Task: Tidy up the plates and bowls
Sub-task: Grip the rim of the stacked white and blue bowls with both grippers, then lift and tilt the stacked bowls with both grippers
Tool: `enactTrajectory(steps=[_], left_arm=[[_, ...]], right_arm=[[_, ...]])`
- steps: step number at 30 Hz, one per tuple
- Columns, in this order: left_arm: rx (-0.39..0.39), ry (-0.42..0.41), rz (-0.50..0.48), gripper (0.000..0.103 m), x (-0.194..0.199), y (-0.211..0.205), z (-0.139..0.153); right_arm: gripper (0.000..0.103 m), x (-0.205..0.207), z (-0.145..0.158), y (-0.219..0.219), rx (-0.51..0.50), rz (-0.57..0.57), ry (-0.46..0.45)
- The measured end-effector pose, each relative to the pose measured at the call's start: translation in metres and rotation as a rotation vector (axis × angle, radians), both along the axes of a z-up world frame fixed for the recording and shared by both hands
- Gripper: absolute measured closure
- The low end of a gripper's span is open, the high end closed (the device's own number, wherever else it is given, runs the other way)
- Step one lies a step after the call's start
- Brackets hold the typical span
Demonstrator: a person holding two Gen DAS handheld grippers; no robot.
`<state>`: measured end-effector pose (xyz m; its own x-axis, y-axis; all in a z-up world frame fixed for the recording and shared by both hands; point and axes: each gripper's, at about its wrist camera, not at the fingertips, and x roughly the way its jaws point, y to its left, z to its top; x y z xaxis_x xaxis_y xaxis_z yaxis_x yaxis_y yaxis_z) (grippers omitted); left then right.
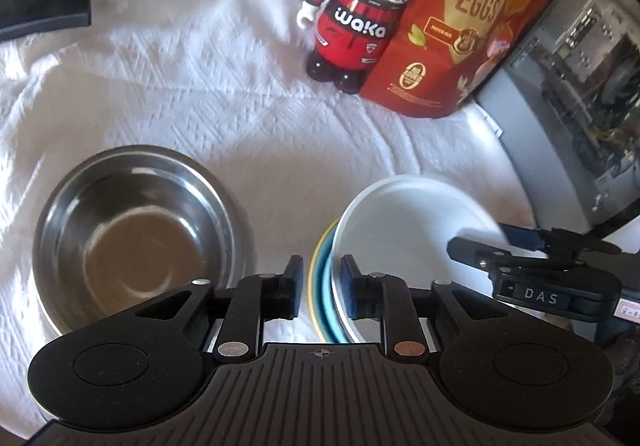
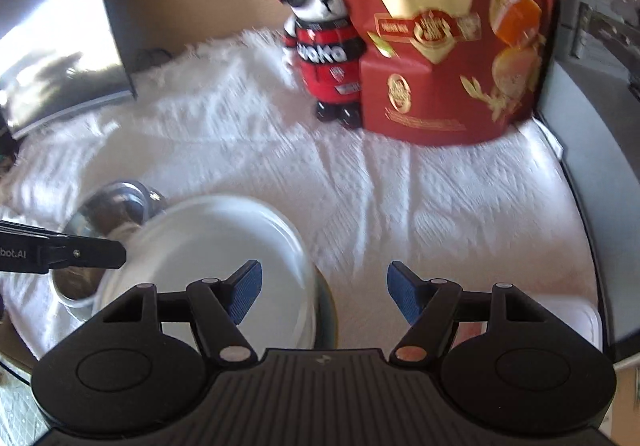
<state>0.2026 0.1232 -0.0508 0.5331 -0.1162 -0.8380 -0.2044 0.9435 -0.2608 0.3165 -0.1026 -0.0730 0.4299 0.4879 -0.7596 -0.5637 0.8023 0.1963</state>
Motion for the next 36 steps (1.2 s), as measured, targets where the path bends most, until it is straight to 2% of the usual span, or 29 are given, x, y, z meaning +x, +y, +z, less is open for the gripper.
enactTrajectory(steps=[5,9,14,17,21,28,31,36], left_arm=[[-0.006,0.039,0.015,0.069,0.005,-0.002,-0.011],[-0.071,0.066,0.052,0.066,0.011,0.004,-0.017],[-0.067,0.090,0.056,0.059,0.019,0.002,-0.022],[-0.042,0.126,0.057,0.060,0.026,-0.003,-0.030],[-0.032,0.158,0.054,0.064,0.029,-0.010,-0.041],[-0.066,0.180,0.034,0.063,0.033,-0.016,-0.053],[-0.060,0.183,0.032,0.061,0.035,-0.020,-0.056],[-0.097,0.183,0.035,0.056,0.037,-0.020,-0.064]], right_arm=[[0.033,0.001,-0.013,-0.001,-0.080,-0.019,-0.009],[0.033,0.005,-0.019,-0.008,-0.077,-0.025,0.019],[0.033,0.007,-0.025,-0.010,-0.074,-0.024,0.048],[0.033,0.011,-0.028,-0.012,-0.051,-0.033,0.105],[0.033,0.019,-0.042,-0.015,0.032,-0.010,0.261],[0.032,0.027,-0.070,-0.012,0.142,-0.004,0.467],[0.032,0.026,-0.074,-0.008,0.148,0.002,0.486],[0.032,0.026,-0.074,0.001,0.144,0.007,0.478]])
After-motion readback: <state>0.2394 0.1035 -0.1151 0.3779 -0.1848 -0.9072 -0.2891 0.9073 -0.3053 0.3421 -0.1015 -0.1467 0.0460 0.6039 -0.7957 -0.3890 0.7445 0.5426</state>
